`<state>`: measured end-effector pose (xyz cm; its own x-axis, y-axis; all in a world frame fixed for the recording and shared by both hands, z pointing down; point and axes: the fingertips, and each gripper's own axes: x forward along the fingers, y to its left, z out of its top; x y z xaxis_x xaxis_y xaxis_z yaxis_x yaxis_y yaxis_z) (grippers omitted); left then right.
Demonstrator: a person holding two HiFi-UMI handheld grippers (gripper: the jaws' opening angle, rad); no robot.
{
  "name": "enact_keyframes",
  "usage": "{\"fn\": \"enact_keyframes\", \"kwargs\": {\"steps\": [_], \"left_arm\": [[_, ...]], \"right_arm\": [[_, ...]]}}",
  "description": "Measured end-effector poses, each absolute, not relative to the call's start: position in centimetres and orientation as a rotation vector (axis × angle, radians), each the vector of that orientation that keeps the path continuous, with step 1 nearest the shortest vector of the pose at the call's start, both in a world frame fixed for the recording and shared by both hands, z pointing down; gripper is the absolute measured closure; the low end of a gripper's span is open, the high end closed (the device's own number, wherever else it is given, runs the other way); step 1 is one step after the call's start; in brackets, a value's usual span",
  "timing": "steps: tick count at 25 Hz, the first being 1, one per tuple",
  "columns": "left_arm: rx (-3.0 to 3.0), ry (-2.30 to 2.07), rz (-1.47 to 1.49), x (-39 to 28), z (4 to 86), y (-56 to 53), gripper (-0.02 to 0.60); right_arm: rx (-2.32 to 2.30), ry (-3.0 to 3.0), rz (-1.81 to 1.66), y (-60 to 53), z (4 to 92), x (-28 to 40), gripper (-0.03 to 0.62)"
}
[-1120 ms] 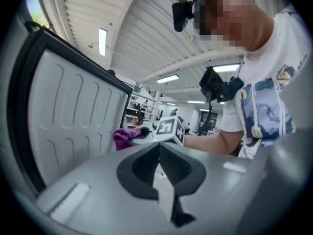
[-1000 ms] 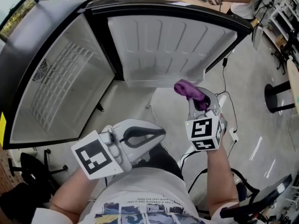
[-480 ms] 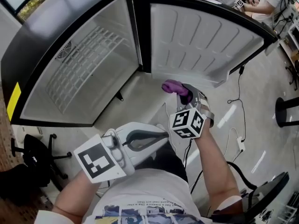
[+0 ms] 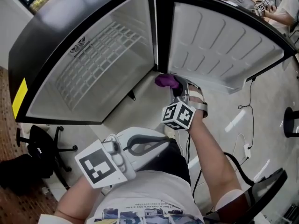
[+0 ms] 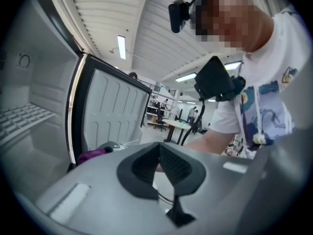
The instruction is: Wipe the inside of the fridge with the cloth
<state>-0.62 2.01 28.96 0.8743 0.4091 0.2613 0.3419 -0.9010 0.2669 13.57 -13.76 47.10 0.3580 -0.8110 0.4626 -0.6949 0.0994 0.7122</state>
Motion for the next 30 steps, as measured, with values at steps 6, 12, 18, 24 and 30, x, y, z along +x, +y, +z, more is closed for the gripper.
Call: {"fn": "enact_keyframes", "kwargs": {"steps": [6, 12, 18, 24, 30], "left_arm": [[2.832, 0.580, 0.468, 0.4, 29.1, 1.8, 0.575], [2.817, 0.651, 0.480, 1.8, 29.2, 2.9, 0.575], [2.801, 0.713, 0.485, 3.3, 29.2, 3.9, 0.575], [2.794, 0.773, 0.496, 4.3, 29.3, 5.2, 0.575], [2.780, 0.825, 0.495, 5.2, 29.2, 6.2, 0.575]], "right_arm": [[1.615, -1.357, -0.163, -13.8, 48.1, 14.5, 0.539], [1.620, -1.320, -0.120, -12.0, 48.9, 16.8, 0.539], [1.637, -1.279, -0.086, -10.1, 49.4, 18.9, 0.539], [1.667, -1.240, -0.035, -7.7, 50.1, 21.1, 0.539], [1.694, -1.192, 0.014, -5.4, 50.3, 23.4, 0.539]]}}
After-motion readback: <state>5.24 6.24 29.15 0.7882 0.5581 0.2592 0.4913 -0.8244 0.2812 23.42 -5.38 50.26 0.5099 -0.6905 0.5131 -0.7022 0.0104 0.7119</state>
